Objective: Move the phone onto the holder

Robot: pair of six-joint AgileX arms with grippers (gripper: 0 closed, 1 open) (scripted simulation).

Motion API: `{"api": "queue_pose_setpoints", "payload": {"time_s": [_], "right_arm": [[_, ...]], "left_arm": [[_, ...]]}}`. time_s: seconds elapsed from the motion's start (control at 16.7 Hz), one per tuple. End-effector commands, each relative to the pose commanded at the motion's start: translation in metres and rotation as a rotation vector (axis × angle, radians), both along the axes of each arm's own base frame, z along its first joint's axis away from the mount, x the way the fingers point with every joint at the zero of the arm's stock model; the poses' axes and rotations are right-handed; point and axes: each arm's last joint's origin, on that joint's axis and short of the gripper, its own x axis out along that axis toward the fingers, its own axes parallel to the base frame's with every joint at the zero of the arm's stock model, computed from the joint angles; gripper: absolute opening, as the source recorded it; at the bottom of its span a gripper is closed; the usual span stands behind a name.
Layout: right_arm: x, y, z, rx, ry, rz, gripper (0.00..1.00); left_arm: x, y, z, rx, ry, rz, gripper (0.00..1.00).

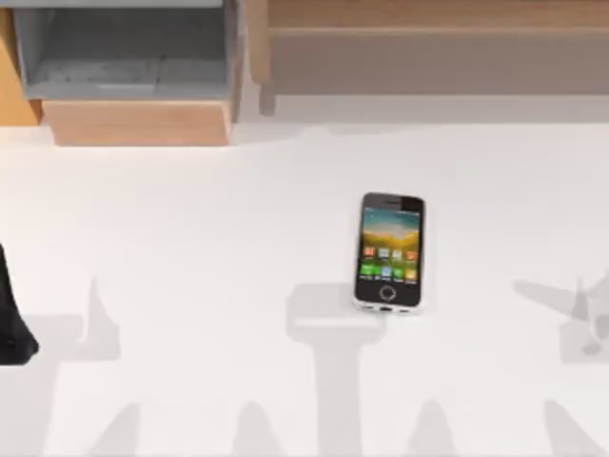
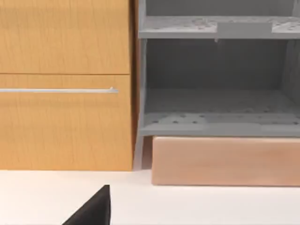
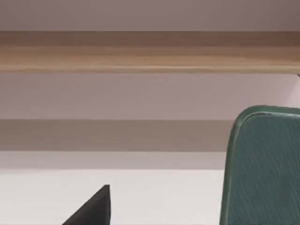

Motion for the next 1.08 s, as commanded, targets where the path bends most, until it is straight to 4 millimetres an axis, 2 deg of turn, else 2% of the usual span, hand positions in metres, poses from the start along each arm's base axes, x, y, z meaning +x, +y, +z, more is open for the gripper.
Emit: {"api": "queue_pose_setpoints", "payload": {"time_s": [0.24, 0.42, 0.6, 0.84, 1.08], "right_arm": [[0.0, 0.001, 0.006, 0.02, 0.021, 0.012, 1.0], [0.003, 0.005, 0.026, 0.091, 0.115, 0.05, 1.0], [0.016, 0.013, 0.05, 0.188, 0.318, 0.08, 1.0], [0.056, 0.031, 0.073, 0.284, 0.727, 0.059, 1.0], [0.115, 0.064, 0.076, 0.284, 1.162, -0.038, 1.0]], "left_arm": [[0.0, 0.0, 0.0, 0.0, 0.0, 0.0, 1.0], [0.0, 0.0, 0.0, 0.0, 0.0, 0.0, 1.0], [0.0, 0.0, 0.0, 0.0, 0.0, 0.0, 1.0], [0.0, 0.0, 0.0, 0.0, 0.0, 0.0, 1.0], [0.0, 0.0, 0.0, 0.0, 0.0, 0.0, 1.0]]}}
